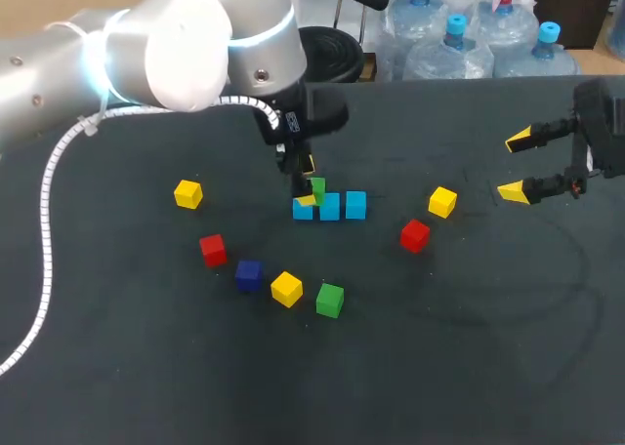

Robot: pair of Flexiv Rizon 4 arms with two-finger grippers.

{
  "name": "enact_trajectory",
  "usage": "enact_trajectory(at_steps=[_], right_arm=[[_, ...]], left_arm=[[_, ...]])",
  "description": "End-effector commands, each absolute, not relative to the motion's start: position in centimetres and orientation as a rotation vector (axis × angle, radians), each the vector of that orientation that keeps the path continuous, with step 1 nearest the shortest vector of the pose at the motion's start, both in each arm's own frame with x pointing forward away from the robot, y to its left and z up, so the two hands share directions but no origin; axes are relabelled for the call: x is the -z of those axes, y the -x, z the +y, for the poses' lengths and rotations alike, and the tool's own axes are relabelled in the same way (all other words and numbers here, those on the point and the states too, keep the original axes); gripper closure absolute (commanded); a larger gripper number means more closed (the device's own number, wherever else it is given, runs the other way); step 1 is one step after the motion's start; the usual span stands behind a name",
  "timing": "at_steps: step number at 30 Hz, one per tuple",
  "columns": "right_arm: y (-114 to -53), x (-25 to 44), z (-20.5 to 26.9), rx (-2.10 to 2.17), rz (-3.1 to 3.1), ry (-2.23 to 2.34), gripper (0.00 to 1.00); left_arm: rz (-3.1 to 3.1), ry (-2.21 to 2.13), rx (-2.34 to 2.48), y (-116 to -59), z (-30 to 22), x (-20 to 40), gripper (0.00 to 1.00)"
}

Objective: Place the blue cubes, place green cubes on the blue cubes, place the yellow cubes on the green cubes, then place the red cubes on the yellow cubes, and place purple cube on the red cubes.

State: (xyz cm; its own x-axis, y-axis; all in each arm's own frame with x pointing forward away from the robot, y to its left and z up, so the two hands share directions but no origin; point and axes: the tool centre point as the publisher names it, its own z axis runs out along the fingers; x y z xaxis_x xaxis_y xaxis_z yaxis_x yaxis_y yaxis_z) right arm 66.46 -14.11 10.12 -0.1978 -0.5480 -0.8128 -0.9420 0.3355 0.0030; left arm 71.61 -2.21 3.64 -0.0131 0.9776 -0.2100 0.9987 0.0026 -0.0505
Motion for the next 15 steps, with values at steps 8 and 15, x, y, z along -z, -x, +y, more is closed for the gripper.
enact_trajectory(at_steps=[8,15], right_arm=[[-66.5,-10.1,-14.1,-0.678,1.862,1.312,0.00],[-66.5,-10.1,-14.1,-0.678,1.862,1.312,0.00]], left_arm=[[2.020,-2.059,0.284,-70.8,-0.1,-8.8,0.00],[1.896,-1.952,0.372,-70.5,2.8,-11.6,0.00]])
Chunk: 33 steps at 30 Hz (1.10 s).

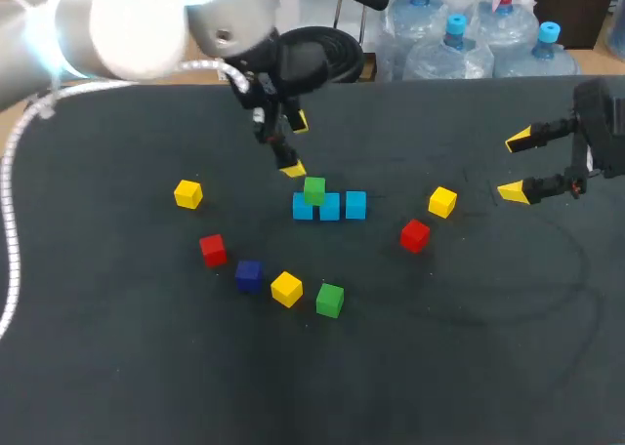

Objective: Place the blue cubes, place green cubes on the blue cubes, place the yellow cubes on the green cubes, then place the red cubes on the yellow cubes, and place purple cube on the red cubes.

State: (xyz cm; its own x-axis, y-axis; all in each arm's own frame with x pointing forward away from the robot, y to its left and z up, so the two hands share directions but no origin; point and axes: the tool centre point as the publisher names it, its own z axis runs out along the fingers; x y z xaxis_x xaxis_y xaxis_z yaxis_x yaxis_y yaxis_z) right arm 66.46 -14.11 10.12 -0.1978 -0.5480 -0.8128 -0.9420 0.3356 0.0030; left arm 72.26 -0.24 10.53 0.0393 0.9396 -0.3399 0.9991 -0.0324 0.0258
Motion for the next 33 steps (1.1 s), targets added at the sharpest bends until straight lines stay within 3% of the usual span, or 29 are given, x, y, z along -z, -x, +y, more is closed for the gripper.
enact_trajectory(at_steps=[1,15,33], right_arm=[[-66.5,-10.1,-14.1,-0.678,1.862,1.312,0.00],[-66.5,-10.1,-14.1,-0.678,1.862,1.312,0.00],[-66.5,-10.1,-14.1,-0.678,1.862,1.312,0.00]], left_arm=[[1.883,-1.932,0.382,-70.5,3.2,-12.0,0.00],[1.879,-1.680,0.426,-70.5,8.9,-15.3,0.00],[1.847,-1.519,0.469,-70.1,10.0,-16.9,0.00]])
